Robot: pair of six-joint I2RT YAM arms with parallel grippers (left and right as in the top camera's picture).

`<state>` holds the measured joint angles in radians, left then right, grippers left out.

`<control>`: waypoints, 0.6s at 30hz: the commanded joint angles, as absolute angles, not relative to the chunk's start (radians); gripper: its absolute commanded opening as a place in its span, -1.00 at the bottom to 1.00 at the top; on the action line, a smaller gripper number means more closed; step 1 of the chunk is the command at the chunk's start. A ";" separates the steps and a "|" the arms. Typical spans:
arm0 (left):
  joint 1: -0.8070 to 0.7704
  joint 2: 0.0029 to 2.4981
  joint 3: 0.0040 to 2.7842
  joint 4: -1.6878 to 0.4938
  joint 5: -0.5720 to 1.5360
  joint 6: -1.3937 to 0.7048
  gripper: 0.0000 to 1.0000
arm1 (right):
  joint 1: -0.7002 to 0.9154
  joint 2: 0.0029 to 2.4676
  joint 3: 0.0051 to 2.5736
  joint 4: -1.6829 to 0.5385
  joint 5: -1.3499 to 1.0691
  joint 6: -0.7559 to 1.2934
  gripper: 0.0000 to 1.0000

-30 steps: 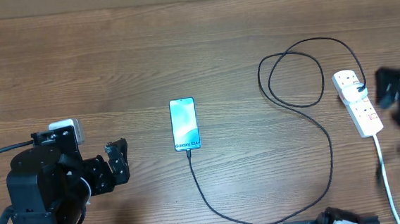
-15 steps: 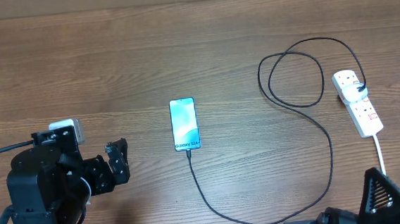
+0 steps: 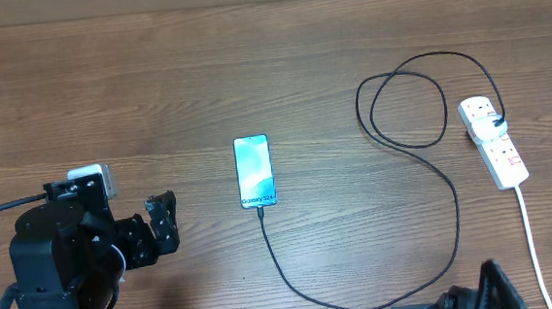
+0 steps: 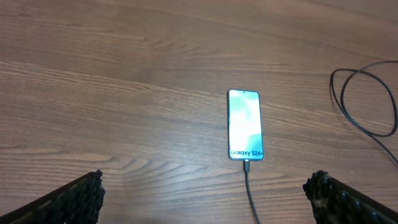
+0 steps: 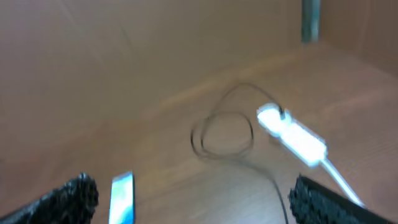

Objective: Plug charger to phone and switch on socket

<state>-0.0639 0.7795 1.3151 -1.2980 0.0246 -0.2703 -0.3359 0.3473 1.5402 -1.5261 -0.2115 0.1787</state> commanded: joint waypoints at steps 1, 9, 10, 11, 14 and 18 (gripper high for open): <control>-0.068 0.774 1.314 -1.298 0.015 -0.266 0.99 | -0.342 0.246 1.326 -1.360 -0.267 0.147 1.00; -0.068 0.774 1.314 -1.298 0.015 -0.266 0.99 | -0.241 0.027 0.721 -0.673 -0.443 0.209 1.00; -0.068 0.774 1.314 -1.298 0.015 -0.266 0.99 | -0.221 0.023 0.665 -0.598 -0.444 0.213 1.00; -0.068 0.774 1.314 -1.298 0.015 -0.266 0.99 | -0.202 0.021 0.620 -0.538 -0.443 0.213 1.00; -0.068 0.774 1.314 -1.298 0.015 -0.266 0.99 | -0.134 0.020 0.465 -0.318 -0.424 0.213 1.00; -0.068 0.774 1.314 -1.298 0.015 -0.266 0.99 | -0.065 0.003 0.315 -0.134 -0.366 0.213 1.00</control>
